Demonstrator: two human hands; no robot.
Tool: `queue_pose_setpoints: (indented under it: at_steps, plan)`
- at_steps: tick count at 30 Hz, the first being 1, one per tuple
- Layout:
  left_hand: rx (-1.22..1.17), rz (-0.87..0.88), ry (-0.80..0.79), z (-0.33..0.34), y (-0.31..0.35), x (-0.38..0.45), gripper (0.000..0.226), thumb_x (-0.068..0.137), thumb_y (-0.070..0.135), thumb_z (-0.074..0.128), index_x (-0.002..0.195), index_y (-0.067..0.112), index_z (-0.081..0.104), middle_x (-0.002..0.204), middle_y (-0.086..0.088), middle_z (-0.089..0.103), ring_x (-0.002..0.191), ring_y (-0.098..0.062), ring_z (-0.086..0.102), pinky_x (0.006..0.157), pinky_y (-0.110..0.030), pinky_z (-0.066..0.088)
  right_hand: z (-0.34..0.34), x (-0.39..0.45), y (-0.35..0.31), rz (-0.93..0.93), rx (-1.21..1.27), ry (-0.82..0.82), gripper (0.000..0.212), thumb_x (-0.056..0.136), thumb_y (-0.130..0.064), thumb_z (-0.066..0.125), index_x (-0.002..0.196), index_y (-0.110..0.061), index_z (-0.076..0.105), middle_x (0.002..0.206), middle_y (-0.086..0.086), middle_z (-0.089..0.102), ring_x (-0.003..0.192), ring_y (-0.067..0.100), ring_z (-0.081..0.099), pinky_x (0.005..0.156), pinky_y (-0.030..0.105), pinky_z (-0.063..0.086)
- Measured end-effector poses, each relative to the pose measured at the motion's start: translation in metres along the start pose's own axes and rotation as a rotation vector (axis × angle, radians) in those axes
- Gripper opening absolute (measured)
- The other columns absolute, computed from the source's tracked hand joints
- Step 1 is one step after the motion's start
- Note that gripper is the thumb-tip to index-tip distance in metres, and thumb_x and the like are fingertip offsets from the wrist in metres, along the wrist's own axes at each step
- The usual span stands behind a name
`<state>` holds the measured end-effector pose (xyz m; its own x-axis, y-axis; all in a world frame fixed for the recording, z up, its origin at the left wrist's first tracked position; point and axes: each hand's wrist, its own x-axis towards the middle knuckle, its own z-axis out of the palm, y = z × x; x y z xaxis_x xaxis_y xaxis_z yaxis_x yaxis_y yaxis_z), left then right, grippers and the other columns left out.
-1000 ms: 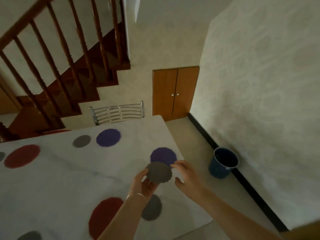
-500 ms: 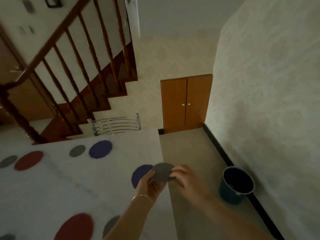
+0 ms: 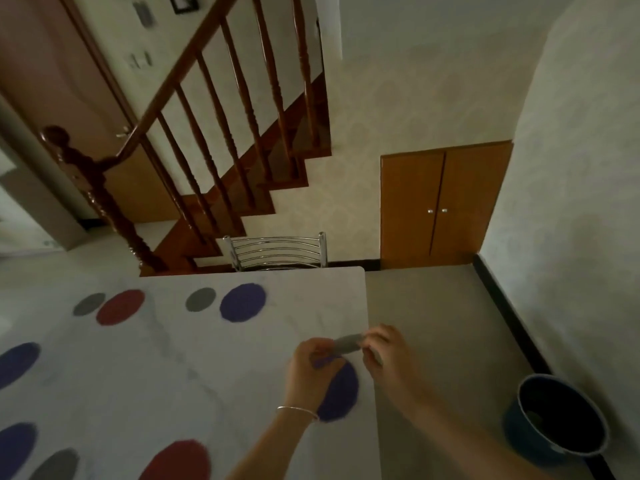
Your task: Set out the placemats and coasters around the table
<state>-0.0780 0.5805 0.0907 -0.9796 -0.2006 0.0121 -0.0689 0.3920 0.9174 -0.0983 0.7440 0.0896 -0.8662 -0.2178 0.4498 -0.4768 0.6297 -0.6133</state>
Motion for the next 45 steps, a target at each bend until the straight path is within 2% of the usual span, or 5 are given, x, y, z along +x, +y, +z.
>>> queue_pose_setpoints:
  at_steps: [3,11,32,38,45]
  plan:
    - [0.151,0.115,0.011,0.0,-0.019,0.047,0.031,0.072,0.007,0.078,0.074,0.035,0.063,0.087,0.003,0.065,0.081,-0.013,0.066,0.075,-0.02,0.055,0.031,0.025,0.024,0.016,-0.036,-0.048,0.015,0.073,0.001,0.068,0.081,-0.012,0.067,0.091,-0.001,0.06,0.085,0.012,0.058,0.073,0.02,0.046]
    - [0.367,0.264,-0.093,0.015,-0.08,0.163,0.01,0.077,0.01,0.07,0.087,0.012,0.072,0.095,0.0,0.062,0.082,-0.011,0.059,0.077,-0.007,0.042,0.111,0.092,0.093,0.055,-0.131,-0.107,0.018,0.07,0.004,0.07,0.081,-0.01,0.071,0.087,0.0,0.065,0.083,0.018,0.059,0.071,0.024,0.049]
    - [0.68,0.263,-0.209,0.039,-0.164,0.182,0.028,0.083,0.023,0.05,0.105,0.02,0.067,0.115,0.006,0.058,0.111,-0.011,0.053,0.077,-0.027,0.051,0.184,0.081,0.137,0.173,-0.252,-0.357,0.028,0.083,-0.01,0.057,0.109,-0.014,0.068,0.112,0.0,0.059,0.106,0.018,0.053,0.077,0.032,0.052]
    - [0.742,0.213,-0.265,0.043,-0.154,0.181,0.033,0.085,0.027,0.044,0.113,0.021,0.061,0.128,0.008,0.051,0.126,-0.01,0.042,0.093,-0.027,0.046,0.174,0.077,0.122,0.202,-0.336,-0.493,0.045,0.084,-0.016,0.05,0.128,-0.019,0.055,0.137,-0.001,0.046,0.126,0.017,0.039,0.093,0.03,0.046]
    - [0.807,0.226,-0.343,0.029,-0.137,0.156,0.061,0.087,0.036,0.047,0.145,0.027,0.029,0.159,0.001,0.013,0.147,-0.022,0.008,0.116,-0.035,0.019,0.142,0.07,0.092,0.276,-0.285,-0.367,0.046,0.086,-0.021,0.052,0.132,-0.02,0.049,0.14,-0.001,0.042,0.132,0.015,0.031,0.102,0.024,0.035]
